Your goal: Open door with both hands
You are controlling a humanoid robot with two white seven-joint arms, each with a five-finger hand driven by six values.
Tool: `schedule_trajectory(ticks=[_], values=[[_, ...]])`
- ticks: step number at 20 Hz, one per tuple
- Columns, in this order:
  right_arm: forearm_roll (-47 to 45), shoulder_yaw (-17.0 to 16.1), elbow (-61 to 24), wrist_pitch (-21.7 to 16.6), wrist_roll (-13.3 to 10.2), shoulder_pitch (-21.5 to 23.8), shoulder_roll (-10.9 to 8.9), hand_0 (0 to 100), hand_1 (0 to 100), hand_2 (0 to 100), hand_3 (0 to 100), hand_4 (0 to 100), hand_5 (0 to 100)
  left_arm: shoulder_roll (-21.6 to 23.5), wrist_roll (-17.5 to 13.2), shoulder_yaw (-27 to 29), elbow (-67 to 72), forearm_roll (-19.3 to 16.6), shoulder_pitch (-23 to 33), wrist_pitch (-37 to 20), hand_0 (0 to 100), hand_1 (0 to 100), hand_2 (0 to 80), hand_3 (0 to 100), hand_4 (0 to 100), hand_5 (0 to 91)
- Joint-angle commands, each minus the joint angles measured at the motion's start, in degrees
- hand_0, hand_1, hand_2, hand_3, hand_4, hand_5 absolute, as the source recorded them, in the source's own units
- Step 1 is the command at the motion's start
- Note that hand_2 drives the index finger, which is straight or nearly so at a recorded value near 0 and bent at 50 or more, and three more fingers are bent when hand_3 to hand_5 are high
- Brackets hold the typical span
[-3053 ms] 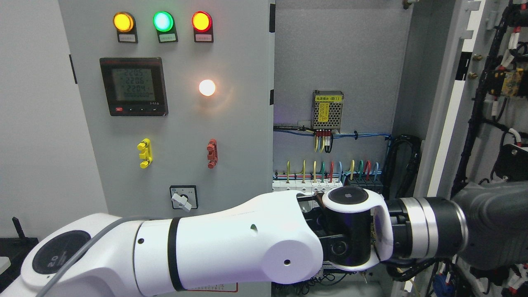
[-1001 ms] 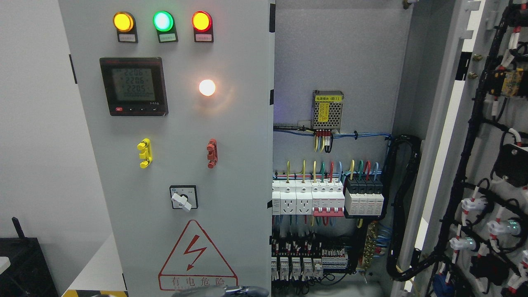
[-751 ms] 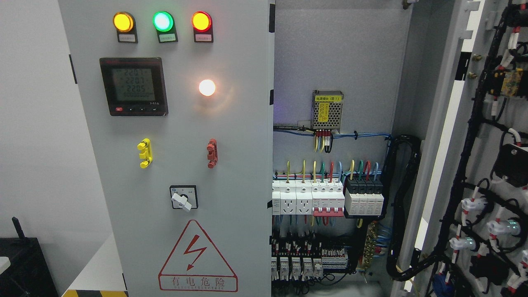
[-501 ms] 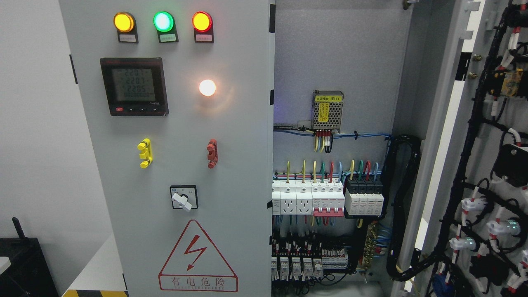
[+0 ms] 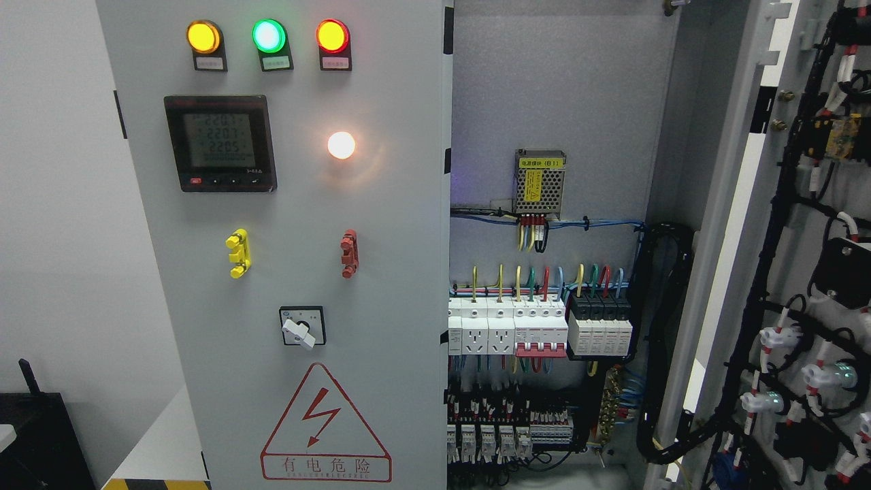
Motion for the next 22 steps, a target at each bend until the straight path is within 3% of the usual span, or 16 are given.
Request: schedule_trajectory(ticks=[1,4,7,10,12,15,18,20,22], values=[[0.0,0.0,0.0,0.0,0.0,0.0,0.00,12,39,0,0,0,0,-14.7,0.1,22.8,10.5,-12.5,17.6,-4.5,12,39,0.0,0,0,0.0],[0.0,0.0,0.0,0.0,0.0,0.0,0.00,12,39,0,0,0,0,-21.1,0.1,27.1,15.1,-14.0,23.1,-10.9,12,39,0.0,0,0,0.0],[0.0,0.0,0.0,0.0,0.0,0.0,0.00,12,39,0,0,0,0,-24.3,0.9,29.2,26.6,-20.4,22.5,-12.5,12,39,0.0,0,0,0.0],[0.0,0.0,0.0,0.0,0.0,0.0,0.00,12,39,0,0,0,0,-25.4,8.6,29.1,45.3,-28.2,14.7,-12.5,12,39,0.0,0,0,0.0],[0.0,0.0,0.0,0.0,0.0,0.0,0.00,12,39,0,0,0,0,-25.8,12.5,29.1,57.8,-31.2,7.7,-12.5,12,39,0.0,0,0,0.0],[0.0,0.0,0.0,0.0,0.0,0.0,0.00,12,39,0,0,0,0,-29.6,15.7,28.4,66.0,-31.6,1.4,-12.0,12,39,0.0,0,0,0.0],[0.0,0.0,0.0,0.0,0.0,0.0,0.00,12,39,0,0,0,0,-34.9,19.7,25.1,67.1,-31.5,-1.0,-10.2,12,39,0.0,0,0,0.0],[0.0,0.0,0.0,0.0,0.0,0.0,0.00,12,39,0,0,0,0,-37.9,21.9,19.7,67.0,-31.2,-2.6,-5.3,12,39,0.0,0,0,0.0],[0.0,0.0,0.0,0.0,0.0,0.0,0.00,12,39,0,0,0,0,-39.4,21.9,14.4,67.0,-31.0,-4.1,0.3,12,39,0.0,0,0,0.0]])
